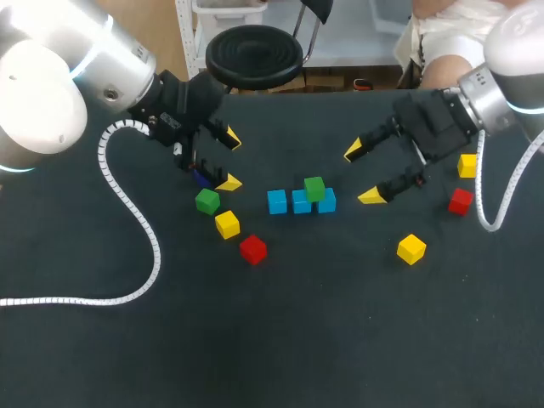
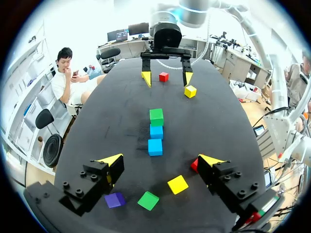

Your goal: Place the blue cubes, place green cubes on the blue cubes, place the yellow cubes on the green cubes, then place the red cubes on the yellow cubes, and place purple cube on the red cubes.

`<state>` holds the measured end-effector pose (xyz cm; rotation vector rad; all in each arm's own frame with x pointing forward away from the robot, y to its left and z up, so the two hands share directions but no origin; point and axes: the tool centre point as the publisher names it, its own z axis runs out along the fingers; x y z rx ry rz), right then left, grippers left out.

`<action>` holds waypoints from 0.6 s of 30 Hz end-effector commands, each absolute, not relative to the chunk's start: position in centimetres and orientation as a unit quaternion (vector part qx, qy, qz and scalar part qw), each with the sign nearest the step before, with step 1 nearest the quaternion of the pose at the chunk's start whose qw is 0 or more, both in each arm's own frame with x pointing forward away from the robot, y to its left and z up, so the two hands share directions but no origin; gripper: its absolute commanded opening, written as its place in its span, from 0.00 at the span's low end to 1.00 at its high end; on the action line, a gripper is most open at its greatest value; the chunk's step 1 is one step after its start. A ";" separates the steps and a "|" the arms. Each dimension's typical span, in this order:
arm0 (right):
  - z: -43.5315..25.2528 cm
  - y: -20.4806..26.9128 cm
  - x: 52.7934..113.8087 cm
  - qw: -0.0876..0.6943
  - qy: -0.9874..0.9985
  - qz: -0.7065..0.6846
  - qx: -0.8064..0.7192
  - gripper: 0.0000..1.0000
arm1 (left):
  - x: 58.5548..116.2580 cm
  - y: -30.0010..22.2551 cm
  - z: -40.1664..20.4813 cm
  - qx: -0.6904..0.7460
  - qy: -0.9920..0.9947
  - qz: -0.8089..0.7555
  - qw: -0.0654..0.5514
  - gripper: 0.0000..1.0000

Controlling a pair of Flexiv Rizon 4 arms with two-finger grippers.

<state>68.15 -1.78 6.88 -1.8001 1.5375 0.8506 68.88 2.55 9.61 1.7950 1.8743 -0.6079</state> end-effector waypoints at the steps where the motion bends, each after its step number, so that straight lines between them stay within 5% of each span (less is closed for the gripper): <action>1: 6.9 -1.6 68.6 0.305 0.581 0.324 -0.682 1.00 | 69.0 2.6 9.6 0.655 0.683 -0.222 0.234 1.00; 18: 6.9 -1.6 68.6 0.305 0.581 0.324 -0.682 1.00 | 68.5 3.4 11.2 0.727 0.603 -0.191 0.266 1.00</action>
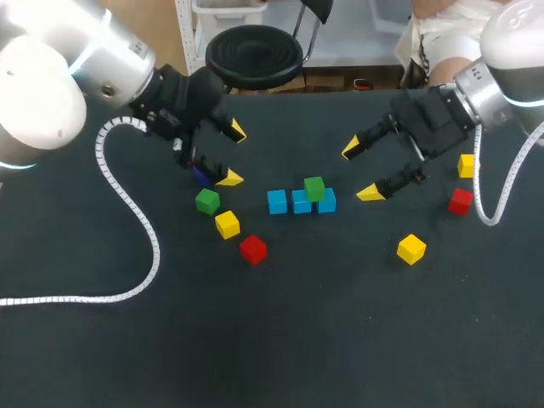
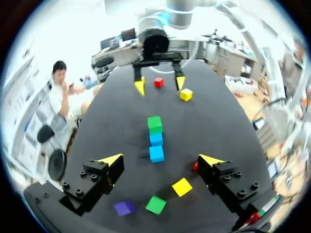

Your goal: Place the blue cubes, place green cubes on the blue cubes, place the yellow cubes on the green cubes, then place the red cubes on the yellow cubes, and place purple cube on the red cubes.

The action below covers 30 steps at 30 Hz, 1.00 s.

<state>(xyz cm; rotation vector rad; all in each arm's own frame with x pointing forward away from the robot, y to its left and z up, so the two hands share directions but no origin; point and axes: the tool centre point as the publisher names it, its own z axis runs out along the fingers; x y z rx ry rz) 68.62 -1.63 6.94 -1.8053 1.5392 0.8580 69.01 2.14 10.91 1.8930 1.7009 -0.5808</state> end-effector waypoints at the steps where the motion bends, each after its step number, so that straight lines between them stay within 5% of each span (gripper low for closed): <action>1: 6.9 -1.6 68.6 0.305 0.581 0.324 -0.682 1.00 | 68.6 3.7 11.1 0.729 0.604 -0.184 0.262 1.00; 30: 6.9 -1.6 68.6 0.305 0.581 0.324 -0.682 1.00 | 67.4 10.1 5.1 0.812 0.528 -0.210 0.129 1.00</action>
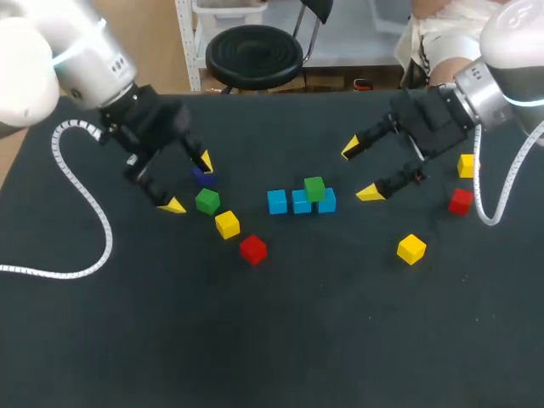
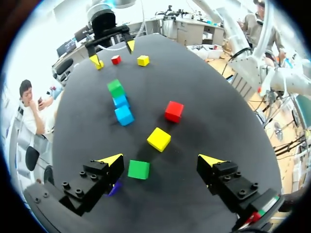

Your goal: Place the blue cubes, place green cubes on the blue cubes, place the yellow cubes on the green cubes, then place the red cubes on the yellow cubes, and place purple cube on the red cubes.

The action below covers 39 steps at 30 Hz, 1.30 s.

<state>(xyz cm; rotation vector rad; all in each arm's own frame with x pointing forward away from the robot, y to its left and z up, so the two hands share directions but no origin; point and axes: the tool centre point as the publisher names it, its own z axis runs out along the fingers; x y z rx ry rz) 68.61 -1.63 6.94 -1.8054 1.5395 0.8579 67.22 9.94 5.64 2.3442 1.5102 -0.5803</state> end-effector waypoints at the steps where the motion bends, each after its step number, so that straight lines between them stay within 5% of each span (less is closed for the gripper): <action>1: 6.9 -1.6 68.6 0.305 0.581 0.324 -0.682 1.00 | 67.2 10.2 4.9 0.812 0.529 -0.212 0.129 1.00; 39: 6.9 -1.6 68.6 0.305 0.581 0.324 -0.682 1.00 | 67.6 8.0 2.5 0.829 0.538 -0.112 0.104 1.00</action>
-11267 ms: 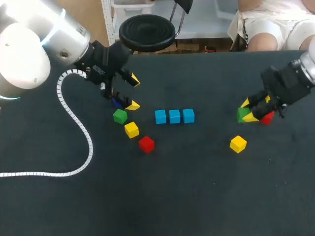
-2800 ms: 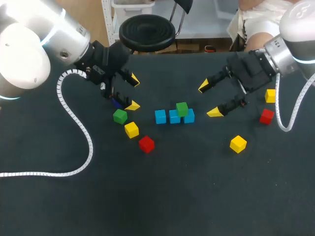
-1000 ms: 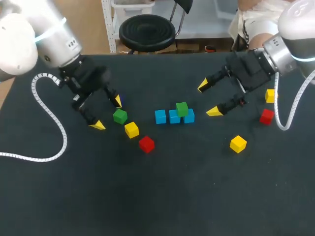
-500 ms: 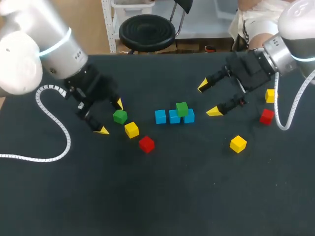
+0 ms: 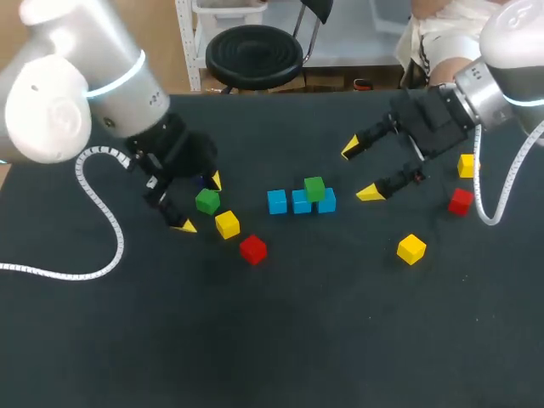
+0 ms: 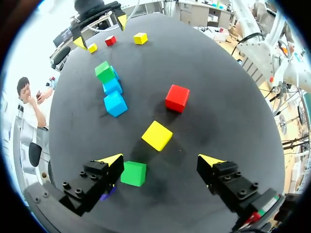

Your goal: Place the blue cubes, place green cubes on the blue cubes, place the yellow cubes on the green cubes, then place the red cubes on the yellow cubes, and place purple cube on the red cubes.

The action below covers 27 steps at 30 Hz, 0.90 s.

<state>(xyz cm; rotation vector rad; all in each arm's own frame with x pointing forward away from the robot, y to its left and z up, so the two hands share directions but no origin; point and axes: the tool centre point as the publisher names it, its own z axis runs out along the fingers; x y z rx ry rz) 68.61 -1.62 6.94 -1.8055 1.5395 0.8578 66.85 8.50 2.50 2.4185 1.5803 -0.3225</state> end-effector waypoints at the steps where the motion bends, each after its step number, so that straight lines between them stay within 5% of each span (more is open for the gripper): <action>1: 6.9 -1.6 68.6 0.305 0.581 0.324 -0.682 1.00 | 67.6 8.0 2.5 0.830 0.538 -0.111 0.102 1.00; 27: 6.9 -1.6 68.6 0.305 0.581 0.324 -0.682 1.00 | 69.8 8.5 1.3 0.809 0.572 -0.103 0.091 1.00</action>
